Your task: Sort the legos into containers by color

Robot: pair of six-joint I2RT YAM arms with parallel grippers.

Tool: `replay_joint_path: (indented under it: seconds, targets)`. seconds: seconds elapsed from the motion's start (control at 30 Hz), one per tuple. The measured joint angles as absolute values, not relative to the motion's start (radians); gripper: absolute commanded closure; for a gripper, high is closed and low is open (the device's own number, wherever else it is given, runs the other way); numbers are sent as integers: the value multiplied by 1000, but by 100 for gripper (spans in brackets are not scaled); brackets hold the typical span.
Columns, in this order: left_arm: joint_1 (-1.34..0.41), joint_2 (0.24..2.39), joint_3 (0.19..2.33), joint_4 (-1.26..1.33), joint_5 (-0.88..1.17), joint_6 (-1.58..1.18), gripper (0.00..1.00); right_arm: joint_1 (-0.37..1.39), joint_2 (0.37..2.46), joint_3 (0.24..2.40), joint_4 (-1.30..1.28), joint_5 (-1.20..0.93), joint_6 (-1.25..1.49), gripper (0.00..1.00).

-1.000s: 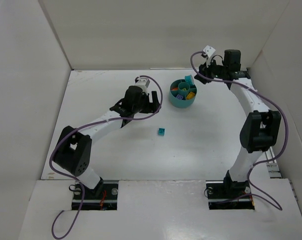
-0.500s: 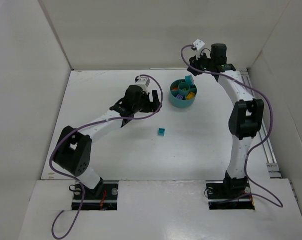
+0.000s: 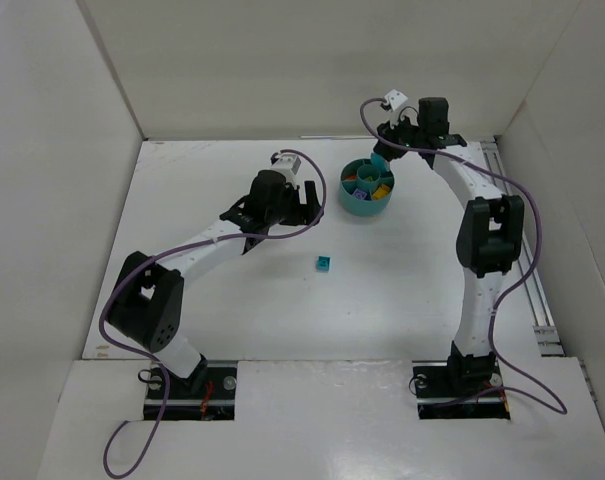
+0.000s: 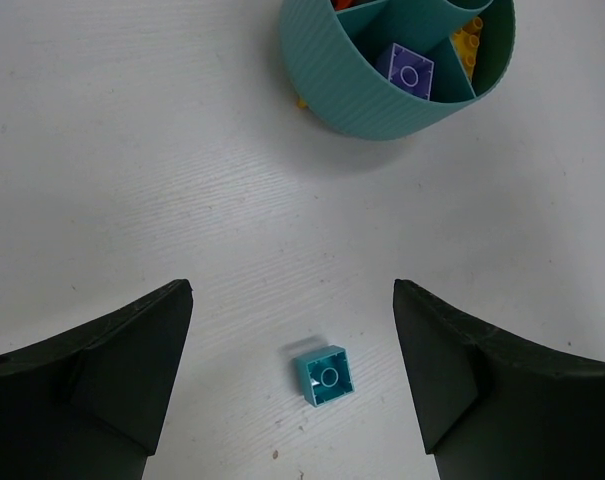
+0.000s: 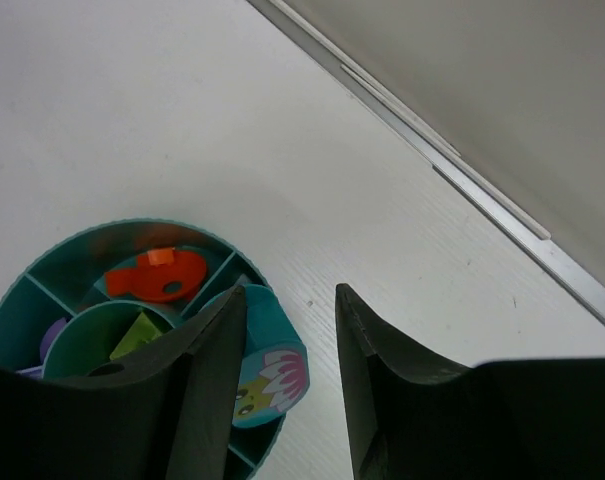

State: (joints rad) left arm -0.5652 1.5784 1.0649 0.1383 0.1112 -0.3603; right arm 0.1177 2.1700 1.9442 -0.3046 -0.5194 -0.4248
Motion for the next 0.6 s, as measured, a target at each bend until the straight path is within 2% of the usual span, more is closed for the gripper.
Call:
replay_joint_path:
  seconds: [0.6]
  targets:
    - [-565, 1578, 1065, 136, 111, -361, 22, 104, 2010, 1713, -282, -595, -441, 56]
